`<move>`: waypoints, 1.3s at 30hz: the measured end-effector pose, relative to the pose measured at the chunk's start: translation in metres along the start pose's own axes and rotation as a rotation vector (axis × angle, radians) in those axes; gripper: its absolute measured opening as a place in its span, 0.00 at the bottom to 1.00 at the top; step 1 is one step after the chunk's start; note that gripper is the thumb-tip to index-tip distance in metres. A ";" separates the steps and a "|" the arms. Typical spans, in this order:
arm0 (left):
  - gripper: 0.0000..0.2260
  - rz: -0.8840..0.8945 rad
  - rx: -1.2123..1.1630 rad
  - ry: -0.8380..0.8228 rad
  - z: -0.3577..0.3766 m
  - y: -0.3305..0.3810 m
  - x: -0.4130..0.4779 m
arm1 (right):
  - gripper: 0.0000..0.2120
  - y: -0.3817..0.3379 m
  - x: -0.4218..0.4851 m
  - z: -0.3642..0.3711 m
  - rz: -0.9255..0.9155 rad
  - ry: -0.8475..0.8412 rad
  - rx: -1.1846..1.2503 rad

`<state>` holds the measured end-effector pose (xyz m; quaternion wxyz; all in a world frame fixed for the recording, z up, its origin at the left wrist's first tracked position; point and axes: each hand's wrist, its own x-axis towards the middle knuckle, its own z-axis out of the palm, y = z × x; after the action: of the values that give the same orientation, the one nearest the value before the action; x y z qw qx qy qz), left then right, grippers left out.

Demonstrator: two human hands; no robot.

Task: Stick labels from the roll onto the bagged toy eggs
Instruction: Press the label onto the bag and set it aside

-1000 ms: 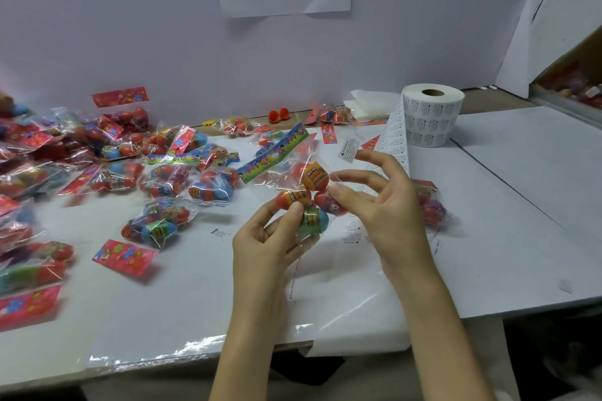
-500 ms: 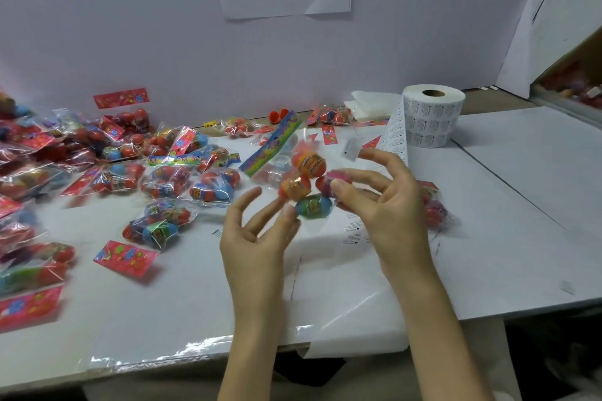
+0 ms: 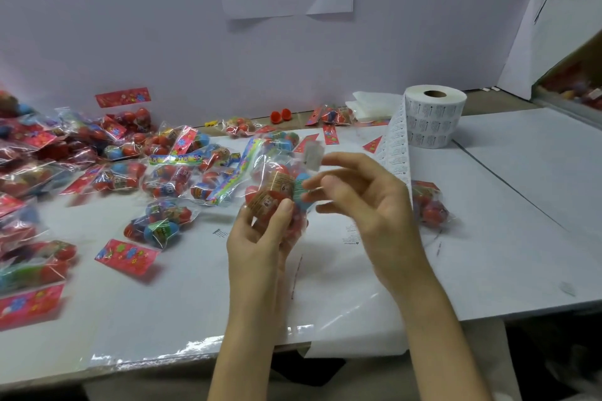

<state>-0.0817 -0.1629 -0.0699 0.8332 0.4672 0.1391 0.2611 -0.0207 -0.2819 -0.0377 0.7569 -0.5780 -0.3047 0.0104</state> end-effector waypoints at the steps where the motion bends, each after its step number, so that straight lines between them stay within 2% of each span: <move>1: 0.22 -0.004 -0.018 0.016 -0.001 0.000 0.001 | 0.07 -0.001 0.001 -0.001 0.039 0.051 0.057; 5: 0.23 -0.018 -0.086 0.022 -0.004 -0.001 0.001 | 0.02 0.000 0.002 -0.005 0.243 0.159 0.178; 9: 0.19 0.006 -0.082 0.013 -0.005 -0.003 0.001 | 0.04 0.006 0.000 0.005 0.344 0.214 0.146; 13: 0.20 0.049 -0.033 0.047 -0.007 -0.004 0.001 | 0.09 0.012 -0.001 0.017 0.362 0.253 0.139; 17: 0.15 0.062 -0.022 0.078 -0.008 -0.006 0.003 | 0.08 0.012 -0.004 0.027 0.366 0.270 0.162; 31: 0.19 0.148 0.113 0.090 -0.005 -0.006 0.000 | 0.07 0.018 -0.005 0.036 0.348 0.371 0.116; 39: 0.16 0.173 0.136 0.064 -0.003 -0.005 -0.002 | 0.09 0.024 -0.005 0.037 0.281 0.417 0.060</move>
<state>-0.0832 -0.1639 -0.0759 0.7691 0.5242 0.1421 0.3369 -0.0341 -0.2436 -0.0556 0.8113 -0.5817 -0.0583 0.0052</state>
